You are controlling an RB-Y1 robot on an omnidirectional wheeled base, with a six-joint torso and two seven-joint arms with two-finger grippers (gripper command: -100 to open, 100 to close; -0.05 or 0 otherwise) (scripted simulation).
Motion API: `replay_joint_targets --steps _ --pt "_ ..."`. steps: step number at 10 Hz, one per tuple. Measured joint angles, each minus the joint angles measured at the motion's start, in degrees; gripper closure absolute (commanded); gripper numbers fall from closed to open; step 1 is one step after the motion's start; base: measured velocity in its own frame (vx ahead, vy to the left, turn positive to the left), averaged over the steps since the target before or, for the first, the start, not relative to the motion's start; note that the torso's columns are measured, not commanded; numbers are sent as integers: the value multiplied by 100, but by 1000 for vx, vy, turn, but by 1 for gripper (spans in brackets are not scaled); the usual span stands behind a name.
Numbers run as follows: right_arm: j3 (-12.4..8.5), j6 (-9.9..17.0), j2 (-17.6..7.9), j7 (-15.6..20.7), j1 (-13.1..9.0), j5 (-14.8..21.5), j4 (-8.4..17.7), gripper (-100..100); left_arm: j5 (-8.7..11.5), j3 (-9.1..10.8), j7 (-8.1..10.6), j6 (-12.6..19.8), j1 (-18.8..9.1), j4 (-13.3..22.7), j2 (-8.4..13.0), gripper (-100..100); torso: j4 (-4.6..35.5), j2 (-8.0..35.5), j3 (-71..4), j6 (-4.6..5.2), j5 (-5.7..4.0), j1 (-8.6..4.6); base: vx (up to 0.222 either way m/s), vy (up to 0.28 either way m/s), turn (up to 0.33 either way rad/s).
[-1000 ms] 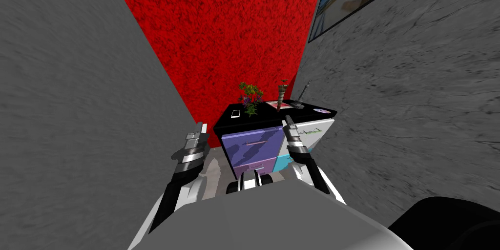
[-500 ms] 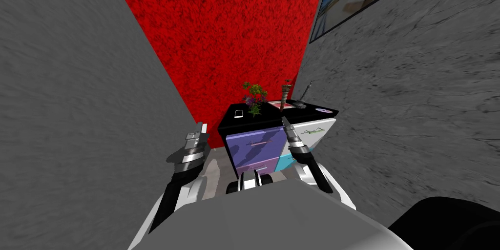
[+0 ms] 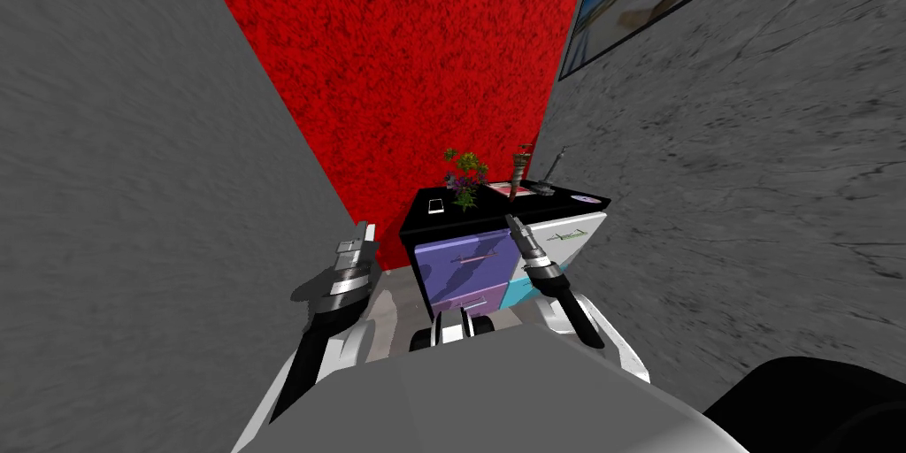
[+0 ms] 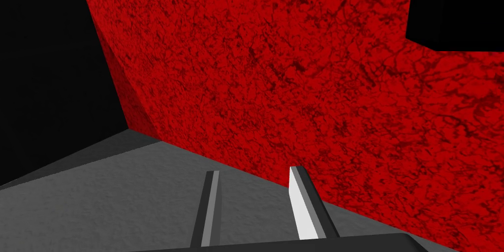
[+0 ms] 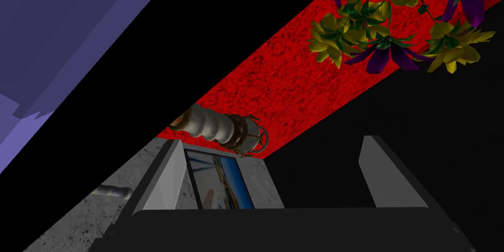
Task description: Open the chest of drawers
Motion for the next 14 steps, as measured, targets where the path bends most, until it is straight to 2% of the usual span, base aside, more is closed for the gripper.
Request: replay_joint_targets --steps 5,14 --pt "-139 -160 -148 715 -49 479 173 -100 0 0 0 0 0 0 0 0 0 0 0 1 1 5 -5 42 -47" --pt "-381 -493 -256 2128 -131 1356 514 -100 0 0 0 0 0 0 0 0 0 -1 -1 -2 3 14 -4 63 -48"
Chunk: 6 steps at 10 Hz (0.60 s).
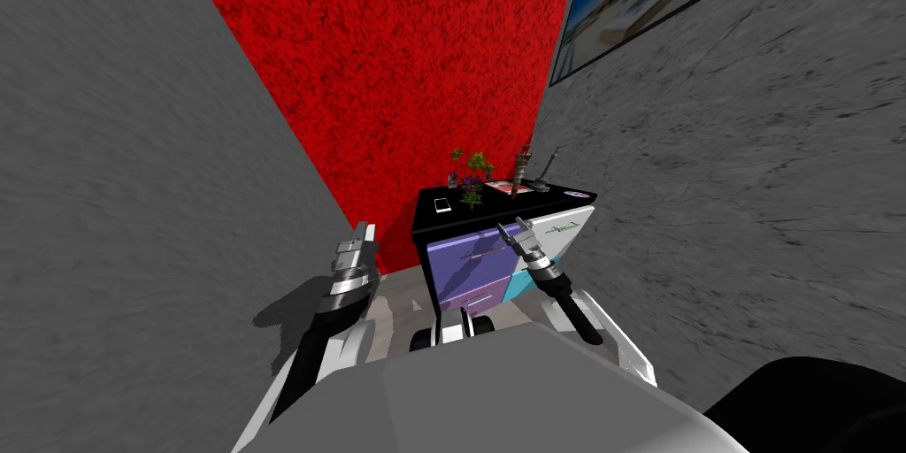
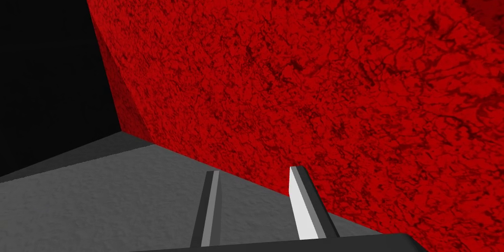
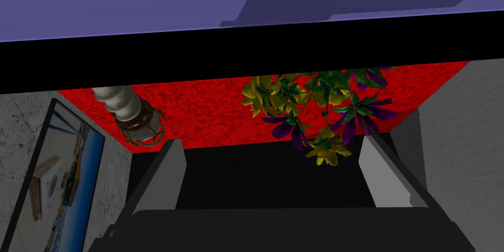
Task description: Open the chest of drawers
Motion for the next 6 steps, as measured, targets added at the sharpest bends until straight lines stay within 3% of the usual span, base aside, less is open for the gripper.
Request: replay_joint_targets --steps 6 --pt "-168 -239 -13 972 -72 627 272 -100 0 0 0 0 0 0 0 0 0 -1 -1 0 -3 -9 -2 66 -29"
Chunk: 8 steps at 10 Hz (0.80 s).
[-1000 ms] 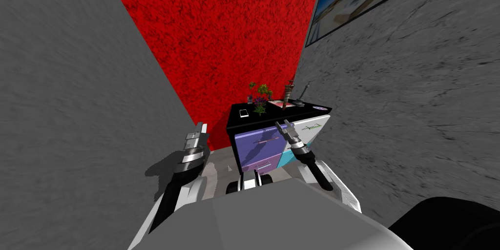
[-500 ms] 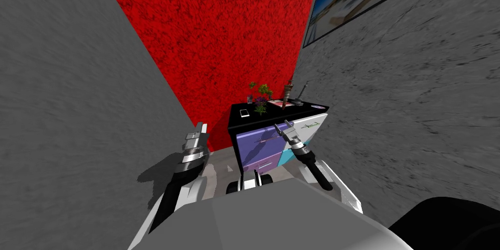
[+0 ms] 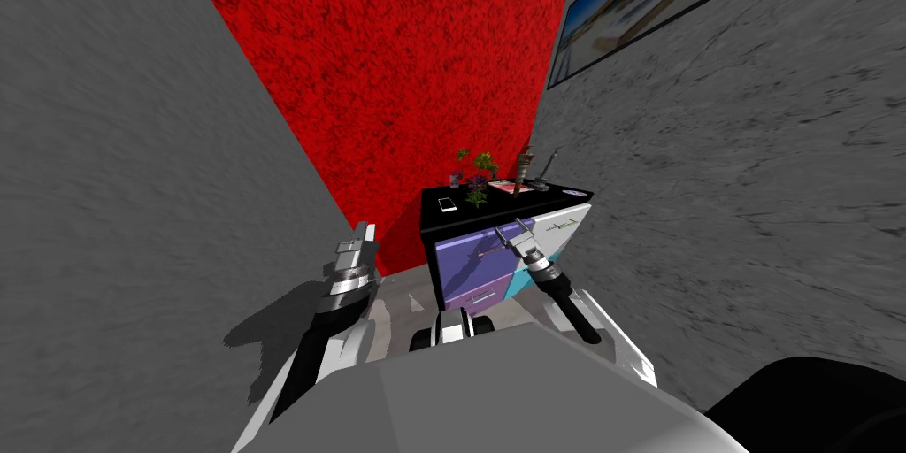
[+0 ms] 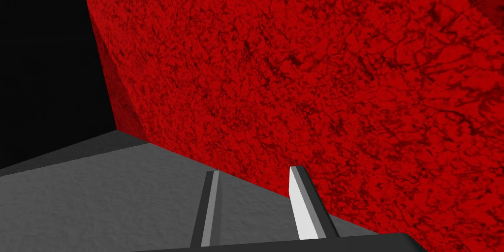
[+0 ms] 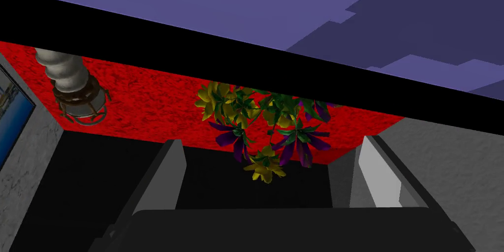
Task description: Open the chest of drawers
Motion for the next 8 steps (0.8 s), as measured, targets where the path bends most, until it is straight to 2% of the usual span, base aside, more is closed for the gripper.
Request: replay_joint_targets --steps 8 --pt "-188 -274 8 1203 -86 755 334 -100 0 0 0 0 0 0 0 0 0 1 1 3 1 2 -1 54 -52"
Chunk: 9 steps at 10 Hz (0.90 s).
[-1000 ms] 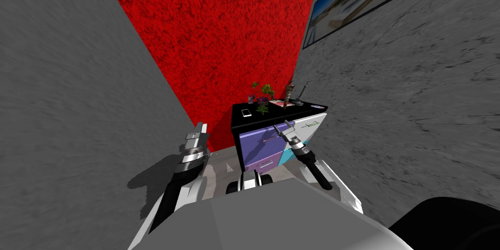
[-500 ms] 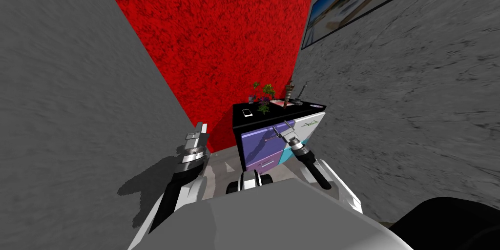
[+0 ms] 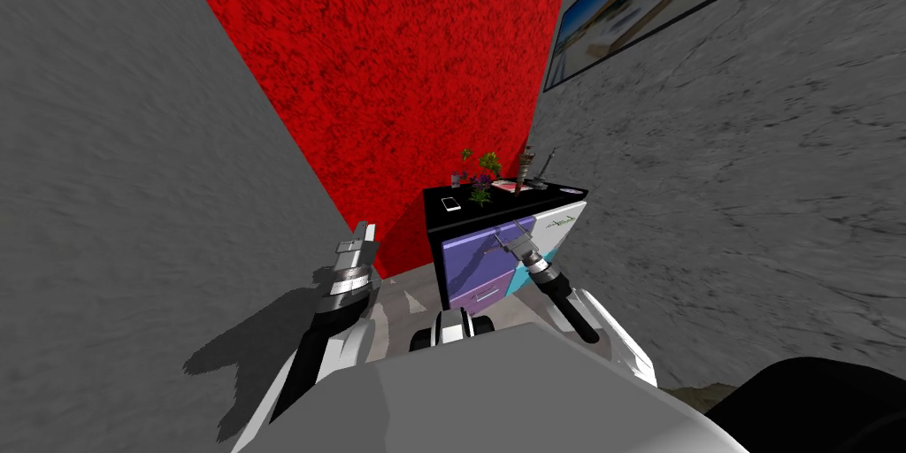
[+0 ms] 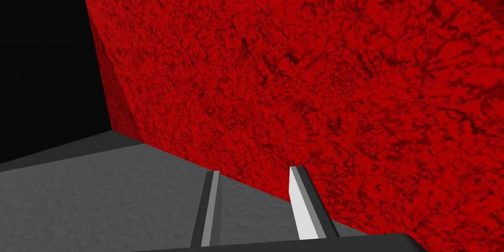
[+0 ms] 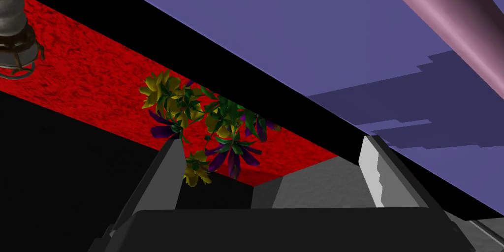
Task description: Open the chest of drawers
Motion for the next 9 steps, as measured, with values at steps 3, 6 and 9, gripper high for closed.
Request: replay_joint_targets --steps 3,6,9 --pt "-74 -125 8 490 -45 270 161 -100 0 0 0 0 0 0 0 0 0 0 0 -2 -1 -6 -1 46 -39" --pt "-147 -249 36 983 -78 595 322 -100 0 0 0 0 0 0 0 0 0 0 0 -1 1 6 1 63 -40" --pt "-225 -346 57 1463 -153 847 444 -100 0 0 0 0 0 0 0 0 -22 -17 -4 -13 -16 -9 1 37 -56"
